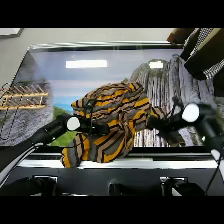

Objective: Fold the clothes and pants, and hang the long-sleeved shirts on hangers.

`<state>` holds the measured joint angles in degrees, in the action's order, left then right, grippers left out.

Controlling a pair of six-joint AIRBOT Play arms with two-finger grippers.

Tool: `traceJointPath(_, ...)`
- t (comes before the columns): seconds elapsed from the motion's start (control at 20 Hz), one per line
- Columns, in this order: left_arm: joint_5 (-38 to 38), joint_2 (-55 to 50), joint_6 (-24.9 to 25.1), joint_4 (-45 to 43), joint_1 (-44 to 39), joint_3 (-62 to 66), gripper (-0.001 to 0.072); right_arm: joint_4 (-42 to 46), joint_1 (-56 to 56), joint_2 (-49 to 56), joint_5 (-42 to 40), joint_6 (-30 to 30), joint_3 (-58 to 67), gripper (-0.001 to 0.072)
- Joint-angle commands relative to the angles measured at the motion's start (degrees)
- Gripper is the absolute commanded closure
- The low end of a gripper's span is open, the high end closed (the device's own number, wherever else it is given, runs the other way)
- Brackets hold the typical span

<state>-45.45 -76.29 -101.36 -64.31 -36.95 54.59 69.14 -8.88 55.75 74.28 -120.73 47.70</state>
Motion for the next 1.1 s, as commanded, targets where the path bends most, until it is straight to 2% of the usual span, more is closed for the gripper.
traceJointPath(0.0,-0.5,0.6,7.1,-0.7,3.4,0.0,0.0196,-16.6,0.0,-2.6,-10.1,-1.9,-13.9,0.0109)
traceJointPath(0.2,1.6,0.6,7.1,-0.9,4.5,0.0,0.0196,-19.5,-5.8,-1.7,-19.6,-7.1,-20.5,0.0111)
traceJointPath(0.4,1.9,0.5,7.1,-0.9,5.8,0.0,0.0187,-25.9,-10.4,3.8,-25.0,-7.6,-20.7,0.0127)
traceJointPath(0.5,2.0,0.5,7.1,-0.9,6.9,0.0,-0.0004,-27.2,-12.0,6.9,-25.5,-7.6,-20.7,0.018)
traceJointPath(0.55,2.0,0.5,7.2,-0.9,7.4,0.1,-0.0011,-27.2,-12.7,8.1,-25.3,-7.6,-20.7,0.019)
traceJointPath(0.6,2.0,0.5,8.4,-0.8,7.9,0.5,-0.0011,-27.4,-13.5,8.9,-24.8,-7.6,-20.7,0.0232)
traceJointPath(0.75,1.9,-0.5,16.4,-0.8,7.5,3.6,-0.0011,-26.6,-16.2,8.4,-24.5,-7.4,-20.6,0.0685)
traceJointPath(1.05,2.8,-8.6,32.8,-0.9,5.5,13.1,-0.0005,-22.5,-16.4,5.4,-23.2,-8.7,-20.6,0.0689)
